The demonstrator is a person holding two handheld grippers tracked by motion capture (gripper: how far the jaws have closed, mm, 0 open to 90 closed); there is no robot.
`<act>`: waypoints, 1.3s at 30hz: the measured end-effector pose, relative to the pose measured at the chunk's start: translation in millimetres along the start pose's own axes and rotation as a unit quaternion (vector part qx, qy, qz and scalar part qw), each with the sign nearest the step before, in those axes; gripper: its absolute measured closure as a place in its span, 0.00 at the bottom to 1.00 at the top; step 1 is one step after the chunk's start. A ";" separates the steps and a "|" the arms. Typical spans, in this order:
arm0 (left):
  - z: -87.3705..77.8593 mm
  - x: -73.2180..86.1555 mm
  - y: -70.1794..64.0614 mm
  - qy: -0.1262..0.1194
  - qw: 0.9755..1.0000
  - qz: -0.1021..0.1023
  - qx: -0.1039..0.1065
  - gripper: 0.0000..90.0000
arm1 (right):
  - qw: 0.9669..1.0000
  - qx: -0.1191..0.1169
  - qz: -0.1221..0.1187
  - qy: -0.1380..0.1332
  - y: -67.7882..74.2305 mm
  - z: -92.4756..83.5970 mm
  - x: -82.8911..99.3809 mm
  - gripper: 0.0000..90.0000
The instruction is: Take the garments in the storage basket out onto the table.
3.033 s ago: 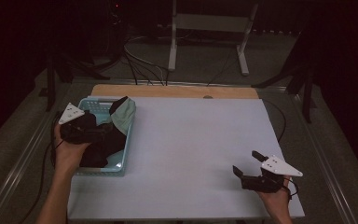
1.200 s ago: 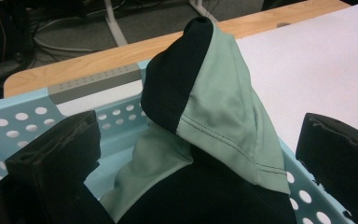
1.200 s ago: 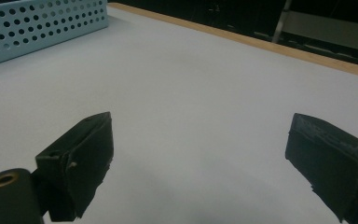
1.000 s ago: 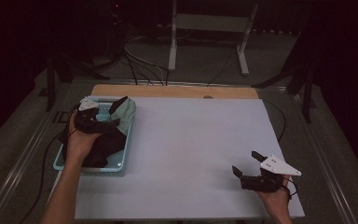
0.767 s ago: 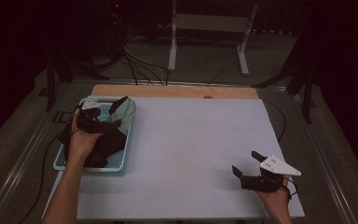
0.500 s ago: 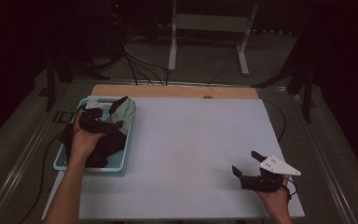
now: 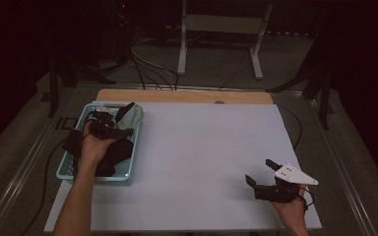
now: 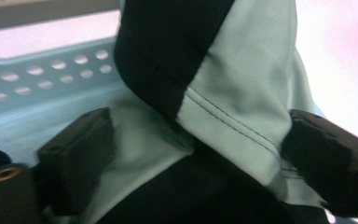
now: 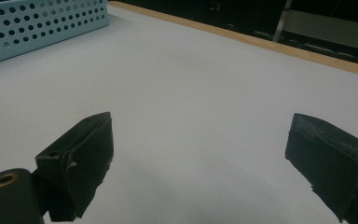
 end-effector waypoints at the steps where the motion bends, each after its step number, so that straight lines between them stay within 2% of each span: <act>1: 1.7 0.7 -0.2 0.005 1.000 -0.001 0.000 0.16 | 1.000 0.000 0.000 0.000 0.0 0.1 0.1 0.08; 7: 6.8 2.7 1.3 0.027 1.000 -0.007 -0.002 0.18 | 1.000 0.001 -0.002 0.004 0.5 1.1 0.9 0.08; 10: 11.5 4.6 2.4 0.042 0.999 -0.008 -0.013 0.18 | 1.000 0.001 -0.002 0.006 0.8 1.2 1.0 0.08; 12: 14.4 5.9 3.2 0.056 0.998 -0.005 -0.025 0.22 | 1.000 0.001 -0.002 0.005 0.9 1.2 1.0 0.08; 14: 15.3 6.2 2.8 0.061 0.998 0.003 -0.030 0.30 | 1.000 0.001 -0.002 0.006 0.9 1.2 1.0 0.08; 19: 13.0 5.4 2.4 0.060 0.998 0.007 -0.034 0.60 | 1.000 0.001 -0.002 0.005 0.2 1.4 1.1 0.08; 23: 9.2 3.3 1.9 0.051 0.998 -0.003 -0.025 0.85 | 1.000 0.001 -0.003 0.006 0.4 1.2 1.2 0.08; 24: 8.3 2.9 1.6 0.049 0.999 -0.005 -0.023 0.87 | 1.000 0.001 -0.003 0.006 0.2 1.1 1.2 0.08; 26: 8.3 2.9 1.6 0.049 0.999 -0.005 -0.023 0.89 | 1.000 0.001 -0.003 0.005 0.0 1.0 1.2 0.08; 27: 4.0 1.1 0.1 0.036 0.999 -0.011 -0.012 0.89 | 1.000 0.001 -0.003 0.005 0.0 1.0 1.2 0.08; 32: -9.1 -4.3 -3.7 0.005 1.000 -0.013 0.004 0.91 | 1.000 0.003 -0.001 0.008 -1.1 1.2 1.8 0.08; 39: -25.3 -11.2 -9.7 -0.032 0.999 -0.006 0.011 0.92 | 1.000 0.005 -0.002 0.009 -0.8 1.5 2.1 0.08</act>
Point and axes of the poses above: each handheld gripper's, and its own axes: z roughly forward along the jaws, x roughly out of its underside, y roughly to its left, the point moved 7 cm from there along z, roughly forward along the jaws, and after that the axes turned 9 degrees about x, right-handed, at the moved point
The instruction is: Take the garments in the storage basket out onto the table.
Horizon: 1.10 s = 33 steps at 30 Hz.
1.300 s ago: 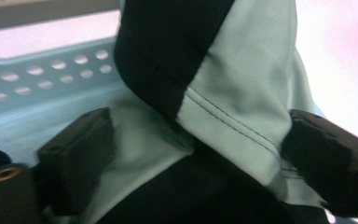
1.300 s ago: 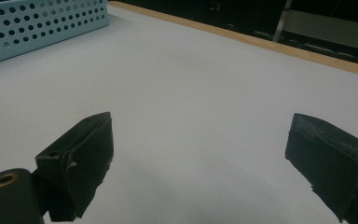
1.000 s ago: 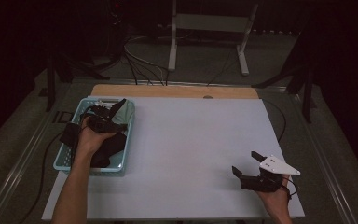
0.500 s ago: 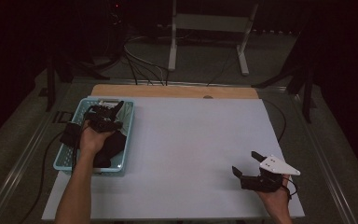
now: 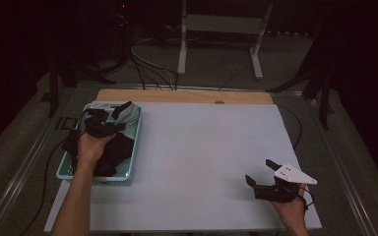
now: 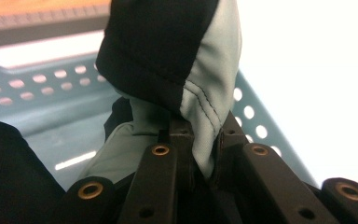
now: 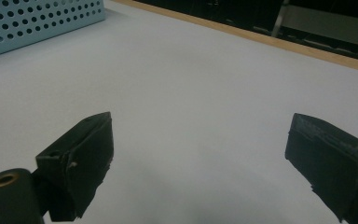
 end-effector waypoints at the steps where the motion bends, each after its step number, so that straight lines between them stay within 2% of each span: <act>1: -2.3 -1.4 -1.4 -0.006 1.000 0.001 0.003 0.92 | 1.000 0.000 0.000 0.000 0.0 0.0 0.0 0.08; 10: -21.3 -13.0 -12.1 -0.051 0.998 0.009 0.018 0.92 | 1.000 0.000 -0.001 0.001 0.7 0.7 0.3 0.08; 16: -30.5 -23.0 -23.4 -0.066 0.997 0.029 0.026 0.92 | 1.000 -0.001 -0.002 0.003 1.5 1.5 0.6 0.08; 22: -34.8 -35.0 -35.6 -0.083 0.995 0.042 0.042 0.92 | 1.000 -0.002 -0.003 0.003 1.8 1.9 0.6 0.08; 28: -35.8 -43.4 -43.4 -0.098 0.993 0.041 0.059 0.92 | 1.000 -0.002 -0.003 0.004 1.7 2.0 0.8 0.08; 29: -35.2 -46.6 -47.1 -0.103 0.992 0.040 0.066 0.92 | 1.000 -0.002 -0.003 0.004 1.9 2.1 0.8 0.08; 33: -34.3 -53.2 -55.9 -0.107 0.990 0.049 0.074 0.92 | 1.000 -0.001 -0.002 0.004 1.5 2.0 0.8 0.08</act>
Point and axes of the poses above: each handheld gripper's, and its own axes: z roughly forward along the jaws, x roughly out of its underside, y roughly to its left, the point moved 7 cm from there along z, roughly forward along the jaws, and after that the axes turned 9 degrees about x, right-handed, at the moved point
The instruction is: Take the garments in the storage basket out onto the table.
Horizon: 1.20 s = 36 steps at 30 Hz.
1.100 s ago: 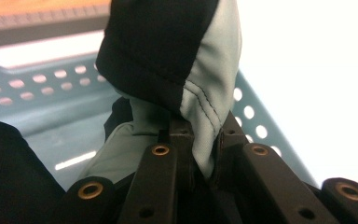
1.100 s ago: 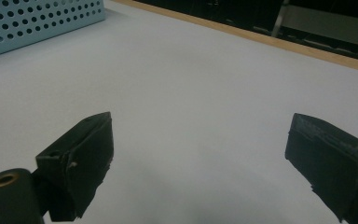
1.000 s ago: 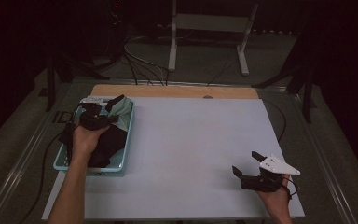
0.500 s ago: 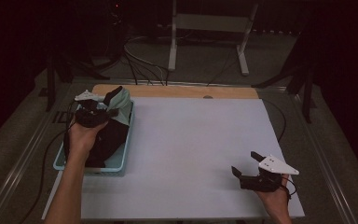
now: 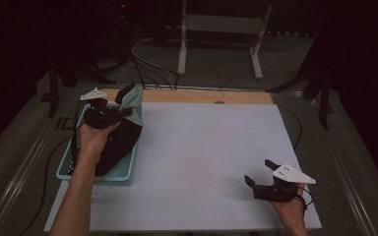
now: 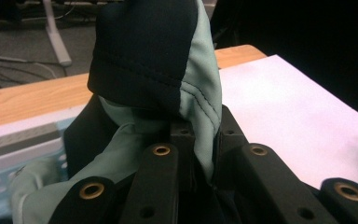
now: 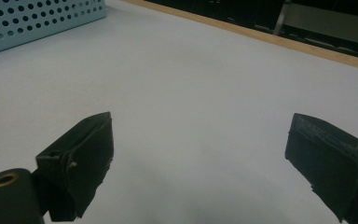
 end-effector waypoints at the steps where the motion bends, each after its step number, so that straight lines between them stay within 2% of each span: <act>1: 0.0 0.0 0.0 0.000 1.000 0.000 0.000 0.92 | 1.000 0.000 0.000 0.000 0.0 0.0 0.0 0.08; 6: 6.6 -9.5 -10.8 -0.003 1.000 0.010 0.010 0.92 | 1.000 0.000 0.000 0.000 -0.1 -0.1 -0.1 0.08; 18: 18.7 -24.6 -25.2 -0.010 1.000 0.017 0.024 0.92 | 1.000 0.000 0.000 -0.001 -0.6 -0.5 -0.2 0.08; 27: 18.7 -40.0 -34.0 -0.032 0.999 0.020 0.037 0.92 | 1.000 0.000 0.000 -0.001 -0.6 -0.3 -0.2 0.08; 36: 30.7 -51.8 -47.8 -0.040 0.997 0.026 0.053 0.92 | 1.000 0.000 0.000 -0.001 -0.9 -0.4 -0.2 0.08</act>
Point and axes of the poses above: each handheld gripper's, and its own axes: z roughly forward along the jaws, x roughly out of its underside, y roughly to its left, the point moved 7 cm from there along z, roughly forward along the jaws, and after that the axes turned 9 degrees about x, right-handed, at the moved point
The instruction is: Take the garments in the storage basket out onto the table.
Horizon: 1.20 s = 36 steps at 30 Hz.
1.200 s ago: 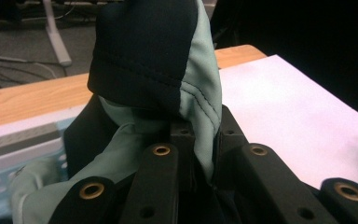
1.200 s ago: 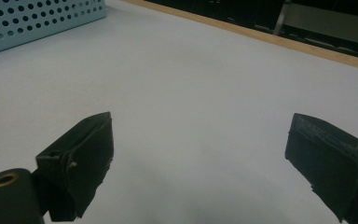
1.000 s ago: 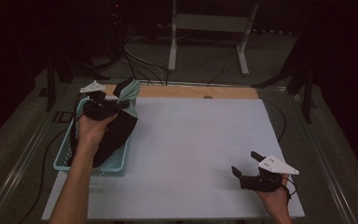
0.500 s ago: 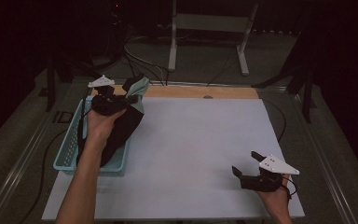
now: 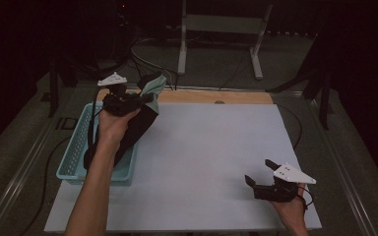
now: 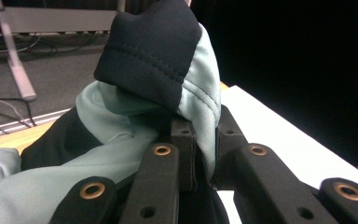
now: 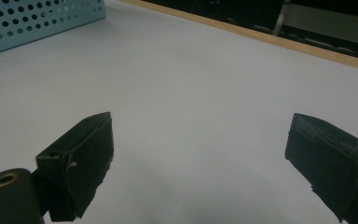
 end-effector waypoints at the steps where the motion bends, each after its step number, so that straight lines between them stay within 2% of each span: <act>1: 2.1 -1.5 -1.6 -0.002 1.000 0.000 0.003 0.92 | 1.000 0.000 0.000 0.000 0.0 -0.1 0.0 0.08; 13: 31.8 -13.3 -21.7 -0.012 0.999 0.001 0.042 0.92 | 1.000 0.001 0.000 0.000 -1.1 -0.6 0.1 0.08; 26: 56.7 -18.0 -36.2 -0.006 0.998 0.004 0.065 0.92 | 1.000 0.001 0.001 0.002 -2.1 -0.6 0.9 0.08; 31: 64.8 -16.6 -39.2 -0.008 0.997 -0.002 0.077 0.92 | 1.000 0.002 0.001 0.003 -2.3 -1.0 1.2 0.08; 36: 71.8 -14.6 -42.1 -0.003 0.997 -0.002 0.080 0.92 | 1.000 0.002 0.002 0.004 -2.4 -0.8 1.4 0.08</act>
Point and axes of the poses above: each handheld gripper's, and its own axes: z roughly forward along the jaws, x roughly out of its underside, y roughly to its left, the point moved 7 cm from there along z, roughly forward along the jaws, and after that the axes turned 9 degrees about x, right-handed, at the moved point
